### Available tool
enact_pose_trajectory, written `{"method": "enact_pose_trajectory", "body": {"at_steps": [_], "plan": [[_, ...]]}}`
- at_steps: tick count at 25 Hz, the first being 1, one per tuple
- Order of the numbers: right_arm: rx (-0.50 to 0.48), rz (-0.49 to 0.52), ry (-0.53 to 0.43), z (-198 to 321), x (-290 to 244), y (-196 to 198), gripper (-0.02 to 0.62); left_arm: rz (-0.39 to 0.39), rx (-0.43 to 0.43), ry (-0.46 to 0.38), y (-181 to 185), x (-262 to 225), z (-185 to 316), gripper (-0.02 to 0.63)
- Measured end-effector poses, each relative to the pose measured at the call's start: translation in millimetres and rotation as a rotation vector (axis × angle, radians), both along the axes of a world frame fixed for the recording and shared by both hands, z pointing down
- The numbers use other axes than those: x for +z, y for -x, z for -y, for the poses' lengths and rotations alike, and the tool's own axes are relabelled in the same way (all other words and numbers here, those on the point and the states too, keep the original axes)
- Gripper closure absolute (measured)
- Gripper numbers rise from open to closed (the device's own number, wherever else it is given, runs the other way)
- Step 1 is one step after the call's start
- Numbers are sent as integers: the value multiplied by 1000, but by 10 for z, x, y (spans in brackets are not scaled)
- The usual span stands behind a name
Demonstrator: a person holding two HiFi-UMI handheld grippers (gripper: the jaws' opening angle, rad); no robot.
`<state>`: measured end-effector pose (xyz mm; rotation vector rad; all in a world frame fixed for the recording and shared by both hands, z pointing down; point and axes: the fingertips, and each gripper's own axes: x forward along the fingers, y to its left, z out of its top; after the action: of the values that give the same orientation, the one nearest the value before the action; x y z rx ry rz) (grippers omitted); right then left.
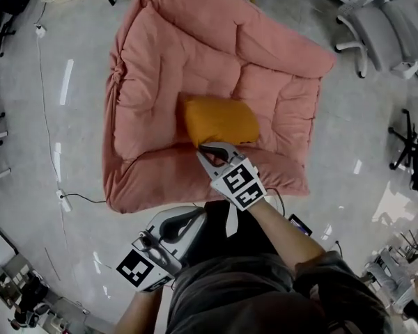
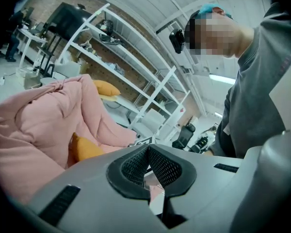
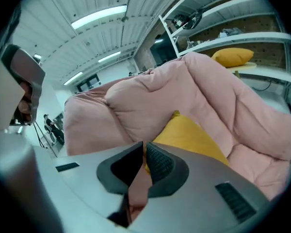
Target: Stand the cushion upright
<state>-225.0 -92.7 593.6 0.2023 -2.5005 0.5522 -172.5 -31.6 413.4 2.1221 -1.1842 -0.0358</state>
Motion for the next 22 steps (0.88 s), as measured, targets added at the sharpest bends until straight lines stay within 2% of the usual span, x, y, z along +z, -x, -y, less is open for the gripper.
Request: {"method": "enact_pose_trajectory", "body": {"at_steps": [3, 7, 14, 22], "plan": [[-59, 74, 61, -209, -192, 154, 565, -21, 4, -44, 80, -75, -9, 594], [-6, 117, 82, -117, -550, -83, 565, -6, 24, -80, 140, -146, 37, 594], [177, 102, 7, 331, -1257, -878, 566, 20, 88, -150, 67, -463, 299, 595], [263, 127, -80, 486, -1901, -1250, 578, 48, 131, -226, -127, -839, 605, 594]]}}
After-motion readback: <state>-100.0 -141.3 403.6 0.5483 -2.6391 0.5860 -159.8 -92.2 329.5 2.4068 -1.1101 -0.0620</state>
